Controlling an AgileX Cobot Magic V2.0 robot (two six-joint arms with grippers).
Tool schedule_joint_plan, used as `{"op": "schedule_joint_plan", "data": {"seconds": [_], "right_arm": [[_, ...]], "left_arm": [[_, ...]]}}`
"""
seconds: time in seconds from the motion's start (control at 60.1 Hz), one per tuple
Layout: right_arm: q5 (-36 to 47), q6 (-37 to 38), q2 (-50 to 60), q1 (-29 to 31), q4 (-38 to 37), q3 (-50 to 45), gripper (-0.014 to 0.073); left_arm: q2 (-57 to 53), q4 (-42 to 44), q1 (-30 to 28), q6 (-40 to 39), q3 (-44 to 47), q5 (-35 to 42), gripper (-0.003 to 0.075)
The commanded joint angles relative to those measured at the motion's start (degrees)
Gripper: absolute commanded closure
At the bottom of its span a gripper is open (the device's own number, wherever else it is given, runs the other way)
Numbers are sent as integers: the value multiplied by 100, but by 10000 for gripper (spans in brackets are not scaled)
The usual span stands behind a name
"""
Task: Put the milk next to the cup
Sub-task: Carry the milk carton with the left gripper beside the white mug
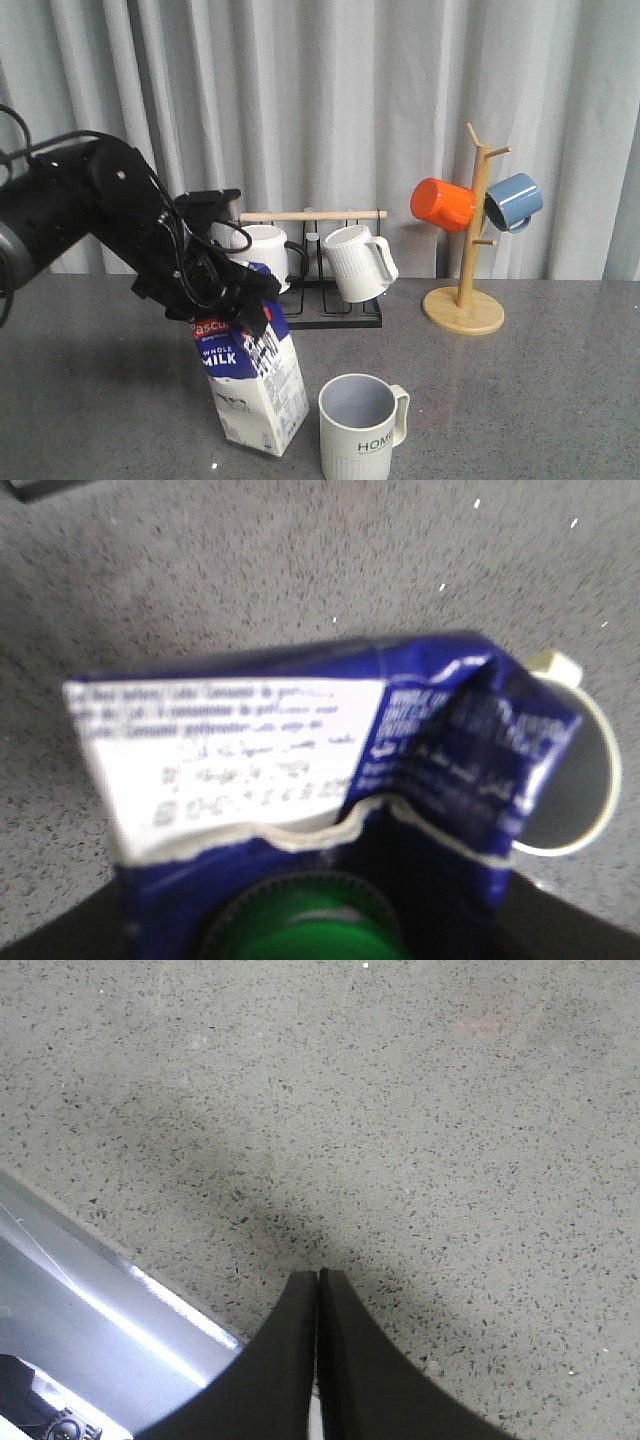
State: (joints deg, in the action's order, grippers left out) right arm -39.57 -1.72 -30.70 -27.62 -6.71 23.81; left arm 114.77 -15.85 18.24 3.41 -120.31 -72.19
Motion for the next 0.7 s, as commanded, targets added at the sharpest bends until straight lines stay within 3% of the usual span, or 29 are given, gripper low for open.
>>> {"op": "schedule_joint_plan", "data": {"seconds": [0.0, 0.333, 0.682], "right_arm": [[324, 16, -19, 6, -49, 143, 599], [347, 16, -19, 6, -49, 143, 599], [347, 21, -19, 6, -49, 143, 599]], "left_arm": [[-198, -60, 80, -69, -171, 66, 585], [-144, -59, 188, 17, -171, 66, 545], [-144, -123, 188, -38, -171, 66, 283]]}}
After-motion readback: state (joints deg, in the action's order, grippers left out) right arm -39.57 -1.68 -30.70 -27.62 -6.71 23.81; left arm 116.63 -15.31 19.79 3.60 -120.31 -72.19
